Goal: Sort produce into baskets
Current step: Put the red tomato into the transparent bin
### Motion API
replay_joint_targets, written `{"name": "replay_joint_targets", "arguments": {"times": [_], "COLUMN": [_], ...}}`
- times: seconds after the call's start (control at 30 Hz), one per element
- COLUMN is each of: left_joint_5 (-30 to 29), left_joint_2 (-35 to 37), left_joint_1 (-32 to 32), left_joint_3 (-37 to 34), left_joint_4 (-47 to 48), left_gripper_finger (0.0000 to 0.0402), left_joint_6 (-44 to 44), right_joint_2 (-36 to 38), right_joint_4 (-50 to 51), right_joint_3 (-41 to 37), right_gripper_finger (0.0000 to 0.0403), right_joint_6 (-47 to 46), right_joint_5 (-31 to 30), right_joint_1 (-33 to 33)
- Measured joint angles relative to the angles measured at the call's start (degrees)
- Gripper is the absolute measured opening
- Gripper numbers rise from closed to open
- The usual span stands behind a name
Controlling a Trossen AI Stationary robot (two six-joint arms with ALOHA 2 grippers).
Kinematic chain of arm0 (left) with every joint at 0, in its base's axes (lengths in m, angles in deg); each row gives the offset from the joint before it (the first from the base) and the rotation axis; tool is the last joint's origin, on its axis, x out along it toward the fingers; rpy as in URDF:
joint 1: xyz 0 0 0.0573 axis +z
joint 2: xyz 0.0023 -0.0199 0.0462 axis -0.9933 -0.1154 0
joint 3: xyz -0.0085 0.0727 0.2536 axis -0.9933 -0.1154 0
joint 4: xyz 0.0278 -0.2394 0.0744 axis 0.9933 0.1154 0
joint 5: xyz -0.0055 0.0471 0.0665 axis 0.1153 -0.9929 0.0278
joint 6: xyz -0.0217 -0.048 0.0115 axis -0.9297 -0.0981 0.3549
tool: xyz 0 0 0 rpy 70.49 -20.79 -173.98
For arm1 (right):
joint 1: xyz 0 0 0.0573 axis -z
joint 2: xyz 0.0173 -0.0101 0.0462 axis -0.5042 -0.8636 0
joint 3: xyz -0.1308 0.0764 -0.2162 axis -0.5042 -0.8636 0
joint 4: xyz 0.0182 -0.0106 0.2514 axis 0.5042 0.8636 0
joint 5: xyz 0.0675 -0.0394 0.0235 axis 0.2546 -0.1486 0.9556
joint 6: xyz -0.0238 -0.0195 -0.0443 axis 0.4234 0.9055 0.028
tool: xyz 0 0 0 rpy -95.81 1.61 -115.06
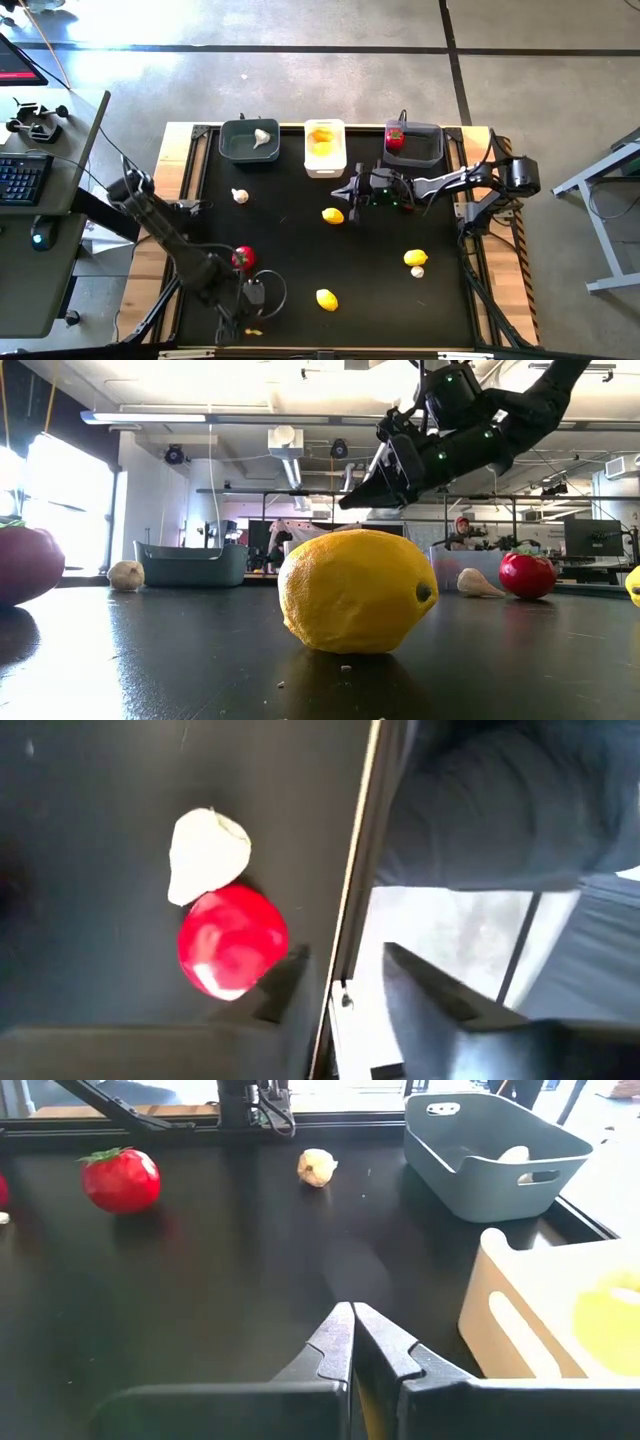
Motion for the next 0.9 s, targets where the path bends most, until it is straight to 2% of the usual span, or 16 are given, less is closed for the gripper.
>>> {"name": "replay_joint_targets", "arguments": {"times": [0.23,0.37,0.57,0.9], "left_joint_5": [0.1,0.1,0.0,-0.5], "left_joint_2": [-5.0,-7.6,-10.1,-11.0], "left_joint_1": [-1.2,-2.1,-2.5,-2.3], "left_joint_3": [0.2,0.2,0.2,-4.5], "left_joint_4": [1.1,2.3,7.8,7.3], "left_gripper_finger": [0.0243,0.0287,0.0300,0.0301], "left_joint_6": [-7.1,-8.2,-8.8,-10.6], "right_joint_2": [0.0,0.0,0.0,0.0], "right_joint_4": [0.9,1.6,1.7,1.7], "right_joint_3": [0.0,0.0,0.0,0.0], "right_gripper_finger": [0.0000,0.0000,0.0000,0.0000], "right_joint_6": [0.9,1.0,1.1,1.1], "right_joint_5": [0.1,0.1,0.1,0.1], "right_joint_1": [-1.9,-2.7,-2.9,-2.9]}}
